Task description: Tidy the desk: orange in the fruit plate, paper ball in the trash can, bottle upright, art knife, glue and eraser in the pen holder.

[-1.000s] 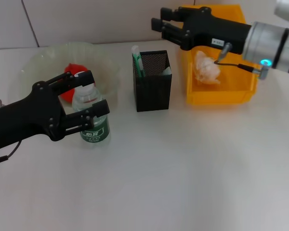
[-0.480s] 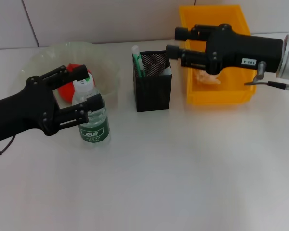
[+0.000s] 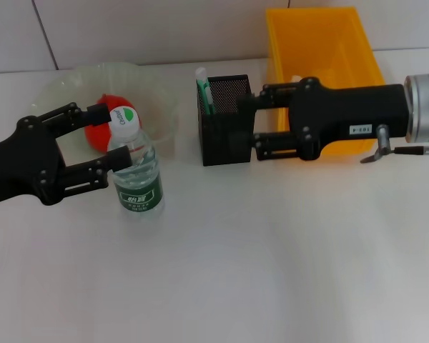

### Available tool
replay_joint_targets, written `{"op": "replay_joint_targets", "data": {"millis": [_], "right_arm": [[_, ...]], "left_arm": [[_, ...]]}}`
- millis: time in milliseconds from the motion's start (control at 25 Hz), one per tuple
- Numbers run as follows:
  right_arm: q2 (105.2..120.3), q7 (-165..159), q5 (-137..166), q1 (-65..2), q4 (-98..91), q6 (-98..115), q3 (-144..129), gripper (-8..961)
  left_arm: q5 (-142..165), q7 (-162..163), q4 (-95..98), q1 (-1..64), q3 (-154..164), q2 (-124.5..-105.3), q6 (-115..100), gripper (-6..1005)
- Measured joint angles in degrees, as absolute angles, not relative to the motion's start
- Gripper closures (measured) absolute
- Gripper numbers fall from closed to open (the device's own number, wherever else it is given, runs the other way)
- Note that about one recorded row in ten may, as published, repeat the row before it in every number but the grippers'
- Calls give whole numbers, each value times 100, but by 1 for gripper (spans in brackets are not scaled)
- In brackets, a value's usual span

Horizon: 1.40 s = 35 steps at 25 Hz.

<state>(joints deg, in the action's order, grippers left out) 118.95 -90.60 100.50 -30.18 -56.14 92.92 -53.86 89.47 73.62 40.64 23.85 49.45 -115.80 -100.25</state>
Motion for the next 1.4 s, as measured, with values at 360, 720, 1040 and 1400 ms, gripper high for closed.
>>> {"op": "replay_joint_targets", "data": {"millis": [360, 720, 1040, 1400], "right_arm": [[11917, -9037, 10174, -2976, -5712, 9501, -5978, 293], [11953, -8678, 10223, -2860, -5828, 9521, -6180, 295], [11958, -8489, 10045, -2854, -5783, 9480, -6182, 296], [11958, -8340, 9754, -2871, -5670, 9456, -6196, 296]], "left_arm": [[9060, 7423, 4129, 2220, 4933, -11370, -10064, 193], [9045, 7429, 4201, 2124, 4827, -11333, -10211, 193], [9060, 7450, 4222, 2117, 4748, -11330, -10275, 193], [9277, 7360, 4232, 2138, 4760, -11459, -10226, 193]]}}
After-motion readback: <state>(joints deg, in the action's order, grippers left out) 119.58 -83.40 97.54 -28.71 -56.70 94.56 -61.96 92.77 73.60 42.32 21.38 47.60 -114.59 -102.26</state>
